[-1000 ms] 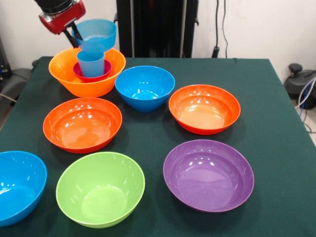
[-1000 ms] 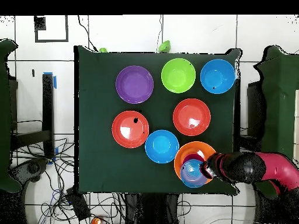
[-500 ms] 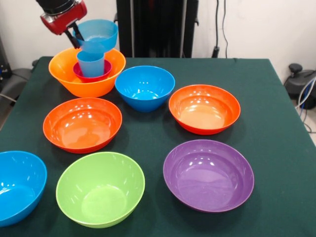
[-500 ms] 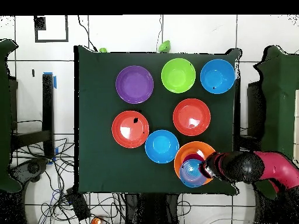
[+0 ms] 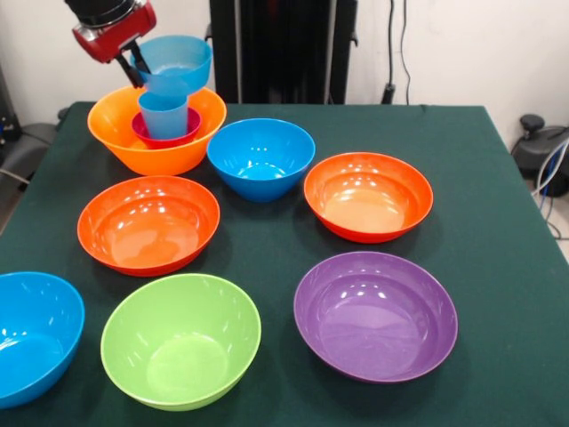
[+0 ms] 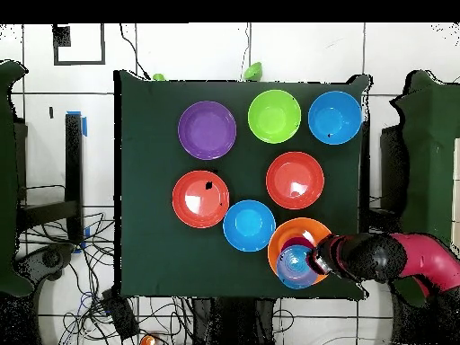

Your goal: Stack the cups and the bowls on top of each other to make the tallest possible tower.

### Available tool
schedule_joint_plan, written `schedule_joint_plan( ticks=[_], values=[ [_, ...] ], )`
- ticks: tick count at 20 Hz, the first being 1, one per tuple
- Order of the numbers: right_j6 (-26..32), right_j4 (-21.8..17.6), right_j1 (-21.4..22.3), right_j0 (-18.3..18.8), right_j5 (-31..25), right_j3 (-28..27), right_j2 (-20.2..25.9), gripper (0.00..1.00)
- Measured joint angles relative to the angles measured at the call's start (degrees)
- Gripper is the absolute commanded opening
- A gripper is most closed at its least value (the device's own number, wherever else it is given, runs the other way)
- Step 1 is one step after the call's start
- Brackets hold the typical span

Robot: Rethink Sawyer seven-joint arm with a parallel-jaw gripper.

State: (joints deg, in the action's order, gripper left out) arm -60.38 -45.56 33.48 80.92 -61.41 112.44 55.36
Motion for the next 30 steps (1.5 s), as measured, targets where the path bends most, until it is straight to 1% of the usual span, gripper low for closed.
schedule_joint_plan(
  ticks=[30],
  values=[
    [0.0,-0.2,-0.01,-0.01,0.0,-2.56,-0.01,0.0]
  ],
)
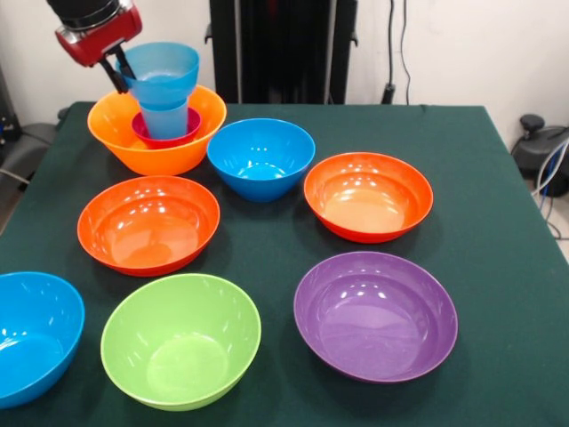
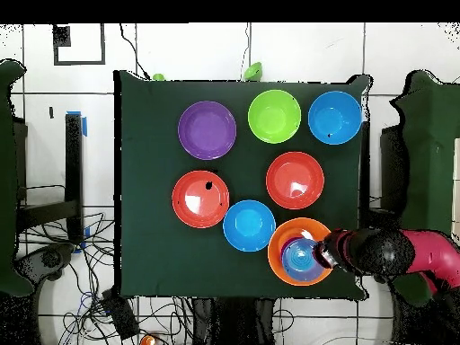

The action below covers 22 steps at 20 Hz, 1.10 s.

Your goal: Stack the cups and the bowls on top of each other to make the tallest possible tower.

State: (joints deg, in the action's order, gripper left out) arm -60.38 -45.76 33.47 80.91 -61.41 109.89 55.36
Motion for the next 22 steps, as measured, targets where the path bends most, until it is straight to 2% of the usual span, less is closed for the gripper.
schedule_joint_plan(
  ticks=[22],
  values=[
    [0.0,0.0,-0.74,-0.04,0.0,-0.61,0.0,0.0]
  ],
)
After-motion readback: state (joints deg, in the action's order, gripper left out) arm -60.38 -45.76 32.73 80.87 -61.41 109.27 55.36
